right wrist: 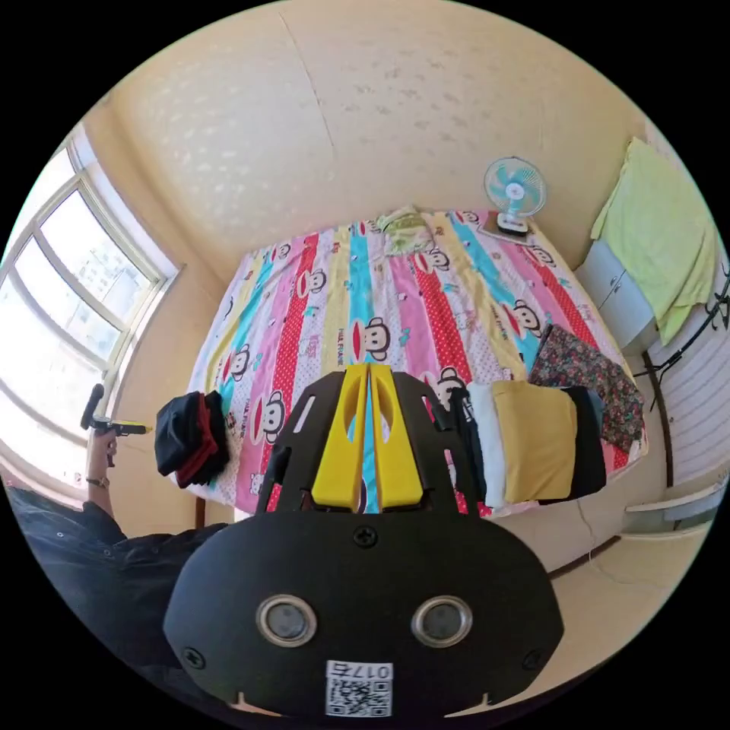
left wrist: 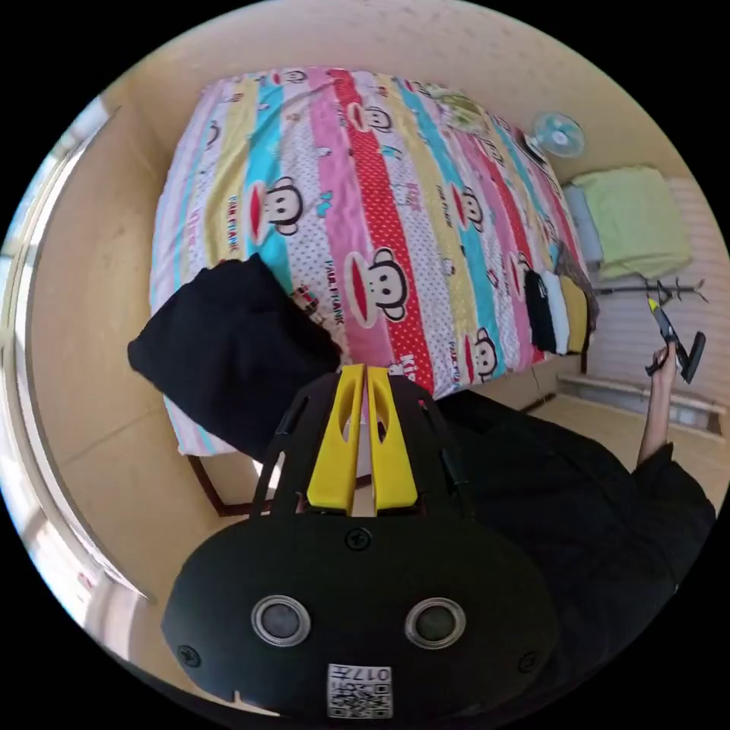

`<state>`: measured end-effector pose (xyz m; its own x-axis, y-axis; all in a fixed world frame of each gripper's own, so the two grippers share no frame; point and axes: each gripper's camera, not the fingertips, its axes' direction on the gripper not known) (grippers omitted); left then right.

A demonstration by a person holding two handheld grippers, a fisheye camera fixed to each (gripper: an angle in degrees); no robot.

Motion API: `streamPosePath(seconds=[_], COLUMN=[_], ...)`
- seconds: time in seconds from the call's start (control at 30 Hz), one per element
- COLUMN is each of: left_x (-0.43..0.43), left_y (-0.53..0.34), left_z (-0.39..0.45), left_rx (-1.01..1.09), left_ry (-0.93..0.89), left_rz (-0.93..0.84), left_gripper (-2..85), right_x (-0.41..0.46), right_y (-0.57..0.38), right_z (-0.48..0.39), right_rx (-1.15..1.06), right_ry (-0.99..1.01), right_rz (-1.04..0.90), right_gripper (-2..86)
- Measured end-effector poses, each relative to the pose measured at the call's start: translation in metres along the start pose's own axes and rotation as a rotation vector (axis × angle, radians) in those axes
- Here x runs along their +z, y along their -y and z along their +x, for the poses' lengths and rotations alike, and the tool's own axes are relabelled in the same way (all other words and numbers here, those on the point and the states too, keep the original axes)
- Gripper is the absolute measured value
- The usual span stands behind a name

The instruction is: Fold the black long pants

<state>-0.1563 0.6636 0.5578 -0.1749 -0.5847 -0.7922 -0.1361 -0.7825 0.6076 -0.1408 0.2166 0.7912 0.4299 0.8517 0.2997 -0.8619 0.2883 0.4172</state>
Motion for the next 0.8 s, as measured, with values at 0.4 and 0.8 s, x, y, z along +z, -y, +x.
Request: streamPosePath(seconds=[0.4, 0.8], left_x=[0.138, 0.137], left_y=[0.107, 0.155], left_z=[0.313, 0.418], left_rx=[0.603, 0.57], left_ry=[0.24, -0.264], left_rz=[-0.494, -0.41], left_gripper=[-0.7, -1.0], right_x=[-0.125, -0.129], right_y=[-0.196, -0.191], right_z=[0.201, 0.405], right_rx=[0.335, 0.465], right_ry=[0.081, 0.119], right_rz=[0.126, 0.146], right_gripper=[0.4, 0.9])
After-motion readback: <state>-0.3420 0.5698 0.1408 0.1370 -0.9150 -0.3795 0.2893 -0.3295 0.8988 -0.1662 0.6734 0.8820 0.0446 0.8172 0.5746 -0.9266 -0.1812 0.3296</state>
